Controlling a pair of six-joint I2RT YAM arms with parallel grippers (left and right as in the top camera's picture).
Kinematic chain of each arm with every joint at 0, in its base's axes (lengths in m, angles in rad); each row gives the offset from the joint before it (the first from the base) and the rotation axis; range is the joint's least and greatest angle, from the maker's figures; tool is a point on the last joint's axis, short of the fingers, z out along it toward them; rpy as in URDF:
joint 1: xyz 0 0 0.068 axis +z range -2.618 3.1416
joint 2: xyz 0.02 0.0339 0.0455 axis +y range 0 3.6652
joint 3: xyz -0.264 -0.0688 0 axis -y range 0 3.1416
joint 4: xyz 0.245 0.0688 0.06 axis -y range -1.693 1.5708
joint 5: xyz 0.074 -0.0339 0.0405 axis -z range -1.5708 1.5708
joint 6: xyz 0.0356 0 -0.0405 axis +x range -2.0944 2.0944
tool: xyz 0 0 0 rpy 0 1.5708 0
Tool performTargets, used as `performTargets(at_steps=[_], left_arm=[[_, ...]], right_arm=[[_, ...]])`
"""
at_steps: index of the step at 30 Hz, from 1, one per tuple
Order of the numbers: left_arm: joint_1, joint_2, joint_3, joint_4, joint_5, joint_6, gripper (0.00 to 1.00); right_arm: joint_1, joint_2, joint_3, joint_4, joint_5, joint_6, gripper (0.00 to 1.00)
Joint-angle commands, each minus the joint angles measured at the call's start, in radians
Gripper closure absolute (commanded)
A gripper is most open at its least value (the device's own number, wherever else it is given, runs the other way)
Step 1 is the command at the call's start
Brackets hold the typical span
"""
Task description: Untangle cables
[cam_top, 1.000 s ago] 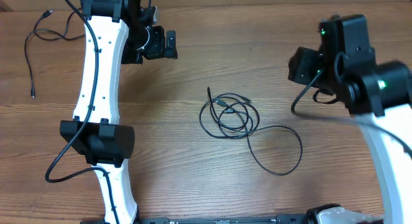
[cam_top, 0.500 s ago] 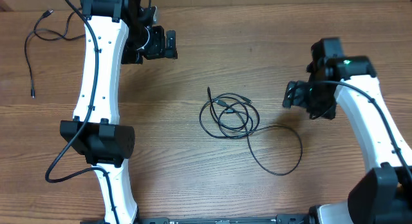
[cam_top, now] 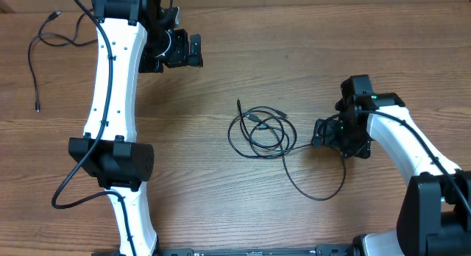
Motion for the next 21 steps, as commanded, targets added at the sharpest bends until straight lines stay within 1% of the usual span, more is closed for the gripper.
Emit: performTargets(at_steps=[1,5,7,11,13,17,20,21], left_arm=[[0.003,0.009,-0.005,0.005,-0.008,0.022,0.0],[0.003,0.009,-0.005,0.004,-0.008,0.023,0.0],[0.003,0.009,-0.005,0.004,-0.009,0.023,0.0],[0.003,0.01,-0.005,0.005,-0.009,0.023,0.0],[0.003,0.01,-0.005,0.005,-0.009,0.023,0.0],[0.003,0.01,-0.005,0.011,-0.009,0.023,0.01],[0.003,0.01,-0.005,0.012,-0.009,0.023,0.01],[0.003,0.01,-0.005,0.012,-0.008,0.023,0.0]], right_arm=[[0.003,-0.002,-0.03,0.023,0.019,0.03,0.04],[-0.003,-0.002,-0.079,0.036,0.156,0.211,0.04],[-0.014,-0.002,-0.098,0.037,0.169,0.273,0.04],[-0.041,-0.002,-0.121,0.042,0.159,0.308,0.04],[-0.047,-0.002,-0.138,0.056,0.124,0.314,0.05],[-0.047,-0.002,-0.168,0.055,0.098,0.314,0.11],[-0.047,-0.002,-0.198,0.056,0.098,0.314,0.2],[-0.047,-0.002,-0.216,0.061,0.098,0.314,0.25]])
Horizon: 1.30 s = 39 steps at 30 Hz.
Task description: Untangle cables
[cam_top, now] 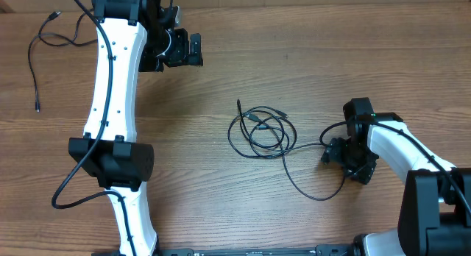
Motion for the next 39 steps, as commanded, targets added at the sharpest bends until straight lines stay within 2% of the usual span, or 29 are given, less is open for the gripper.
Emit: performTargets(at_steps=[1,5,10,15,19,25,32,37,38,39], left_arm=[[0.003,0.01,-0.005,0.005,-0.009,0.023,0.0],[0.003,0.01,-0.005,0.004,-0.009,0.023,0.0],[0.003,0.01,-0.005,0.004,-0.008,0.023,0.0],[0.003,0.01,-0.005,0.004,-0.009,0.023,0.0],[0.003,0.01,-0.005,0.004,-0.009,0.023,0.0],[0.003,0.01,-0.005,0.003,-0.009,0.023,0.0],[0.003,0.01,-0.005,-0.003,-0.009,0.023,0.0],[0.003,0.01,-0.005,-0.003,-0.009,0.023,0.0],[0.003,0.01,-0.005,-0.003,-0.009,0.023,0.0],[0.003,0.01,-0.005,-0.003,-0.009,0.023,0.0]], right_arm=[[-0.003,-0.002,-0.04,0.011,-0.005,0.016,0.28],[-0.003,-0.002,-0.066,0.054,-0.046,0.015,0.45],[-0.003,-0.002,-0.083,0.093,-0.062,0.014,0.58],[-0.003,-0.003,-0.083,0.123,-0.107,0.014,0.83],[-0.003,-0.003,-0.074,0.148,-0.172,0.014,0.96],[-0.003,-0.003,0.025,0.08,-0.188,0.006,0.96],[-0.003,-0.011,0.286,-0.13,-0.188,-0.137,0.96],[-0.003,-0.012,0.31,-0.126,-0.14,-0.151,0.96],[-0.003,-0.012,0.306,-0.126,-0.129,-0.152,0.9],[-0.003,-0.012,0.301,-0.126,-0.126,-0.151,0.77]])
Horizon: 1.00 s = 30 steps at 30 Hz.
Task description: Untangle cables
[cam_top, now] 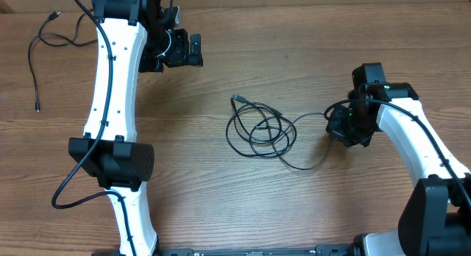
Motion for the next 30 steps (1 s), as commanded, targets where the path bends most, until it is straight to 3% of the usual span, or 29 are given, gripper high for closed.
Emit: performTargets(at_steps=[1,2,5,7,11,18,30], left_arm=[[0.003,0.01,-0.005,0.0,-0.009,0.023,0.0],[0.003,0.01,-0.005,0.0,-0.009,0.023,0.0],[0.003,0.01,-0.005,0.0,-0.008,0.023,0.0],[0.003,0.01,-0.005,0.0,-0.009,0.022,0.0],[0.003,0.01,-0.005,0.001,-0.008,0.023,0.0],[0.003,0.01,-0.005,0.008,-0.008,0.022,0.0],[0.003,0.01,-0.005,0.008,-0.008,0.022,0.0]], right_arm=[[0.002,-0.009,-0.003,0.001,0.043,-0.023,0.57],[0.002,-0.009,-0.014,0.007,0.043,-0.023,0.39],[0.002,-0.009,-0.058,0.034,0.043,-0.023,0.2],[0.002,-0.009,-0.099,0.055,0.043,-0.014,0.13],[0.002,-0.008,-0.194,0.125,0.042,-0.014,0.14],[0.002,-0.008,-0.285,0.235,0.031,0.036,0.33],[0.033,-0.008,-0.378,0.299,0.048,0.146,0.49]])
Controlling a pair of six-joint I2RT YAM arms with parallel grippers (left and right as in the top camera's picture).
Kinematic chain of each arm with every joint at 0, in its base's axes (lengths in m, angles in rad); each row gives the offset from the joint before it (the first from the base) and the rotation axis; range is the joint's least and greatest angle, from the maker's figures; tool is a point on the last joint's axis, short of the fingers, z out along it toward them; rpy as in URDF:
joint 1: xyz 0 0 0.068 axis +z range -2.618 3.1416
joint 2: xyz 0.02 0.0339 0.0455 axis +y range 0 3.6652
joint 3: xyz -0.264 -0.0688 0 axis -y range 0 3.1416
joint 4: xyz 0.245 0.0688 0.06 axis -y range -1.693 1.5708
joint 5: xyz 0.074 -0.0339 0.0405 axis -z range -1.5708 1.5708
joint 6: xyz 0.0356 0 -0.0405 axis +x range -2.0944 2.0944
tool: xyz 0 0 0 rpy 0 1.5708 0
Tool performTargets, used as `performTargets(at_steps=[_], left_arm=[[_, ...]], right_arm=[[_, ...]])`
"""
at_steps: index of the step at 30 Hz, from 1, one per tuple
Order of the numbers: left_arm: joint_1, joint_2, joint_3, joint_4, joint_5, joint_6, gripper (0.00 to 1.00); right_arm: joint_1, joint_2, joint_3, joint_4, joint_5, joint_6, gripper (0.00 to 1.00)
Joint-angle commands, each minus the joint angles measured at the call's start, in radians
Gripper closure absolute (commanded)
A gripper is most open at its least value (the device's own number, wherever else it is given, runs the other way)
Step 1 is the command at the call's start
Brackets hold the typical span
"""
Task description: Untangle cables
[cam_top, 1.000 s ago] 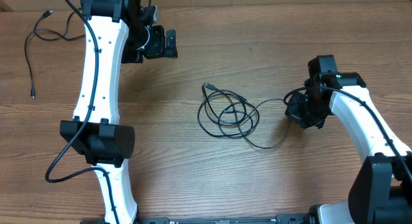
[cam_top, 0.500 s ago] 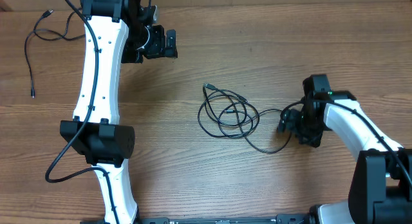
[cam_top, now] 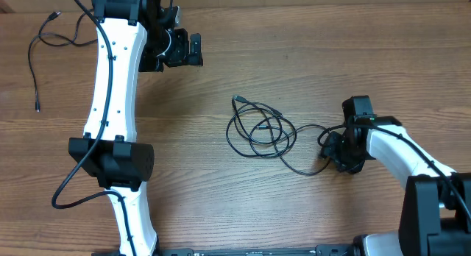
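A thin black cable (cam_top: 261,131) lies in a tangle of overlapping loops at the table's middle, one plug end (cam_top: 235,100) poking out at the upper left. A strand runs right from the tangle to my right gripper (cam_top: 326,147), which sits low over the table and looks shut on the cable; a slack bend hangs below it. My left gripper (cam_top: 194,50) is held far off at the upper left, fingers apart, nothing in them.
A second black cable (cam_top: 37,50) lies loosely spread at the far left edge. The left arm's white links (cam_top: 110,87) cross the left part of the table, with its base near the front edge.
My right gripper has moved from the upper right of the tangle down and slightly left. The strand leading to it now bends differently. The left arm has not moved.
My right gripper was at the tangle's right with a long slack loop trailing toward the front. It then sat lower, then higher up, with the loop much shorter and the tangle shifted and reshaped. Now it is low again beside the tangle.
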Motion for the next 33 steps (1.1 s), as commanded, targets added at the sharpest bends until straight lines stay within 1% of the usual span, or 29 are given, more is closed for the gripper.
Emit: performTargets(at_steps=[1,3,4,7,9,11,12,17,21,26,29,33], left_arm=[[0.003,0.01,-0.005,0.004,-0.009,0.023,0.0],[0.003,0.01,-0.005,0.004,-0.008,0.023,0.0],[0.003,0.01,-0.005,0.004,-0.009,0.023,0.0],[0.003,0.01,-0.005,0.004,-0.008,0.022,0.01],[0.003,0.01,-0.005,0.004,-0.008,0.022,0.0],[0.003,0.01,-0.005,0.004,-0.008,0.022,0.0],[0.003,0.01,-0.005,0.004,-0.008,0.022,0.0],[0.003,0.01,-0.005,0.003,-0.008,0.022,0.0],[0.003,0.01,-0.005,0.006,-0.009,0.023,0.0],[0.003,0.01,-0.005,0.005,-0.009,0.023,0.0],[0.003,0.01,-0.005,0.003,-0.009,0.023,0.0],[0.003,0.01,-0.005,0.005,-0.008,0.022,0.0]], right_arm=[[0.013,0.01,-0.056,0.026,0.008,0.068,0.55],[0.013,0.01,-0.056,0.027,0.018,0.068,0.64],[0.013,0.01,-0.056,0.028,0.027,0.068,0.71],[0.013,0.01,-0.056,0.026,0.068,0.069,0.79],[0.013,0.01,-0.056,0.029,0.093,0.07,0.81],[0.013,0.01,-0.056,0.029,0.113,0.096,0.89],[0.013,0.01,-0.056,0.03,0.116,0.1,0.96],[0.013,0.01,-0.052,0.028,0.118,0.101,0.96],[0.011,0.005,0.007,-0.034,0.075,0.082,0.96],[-0.008,-0.066,0.188,-0.201,0.048,0.053,0.96],[-0.01,-0.142,0.33,-0.292,0.001,-0.034,0.96],[-0.01,-0.251,0.5,-0.358,-0.103,-0.122,0.96]])
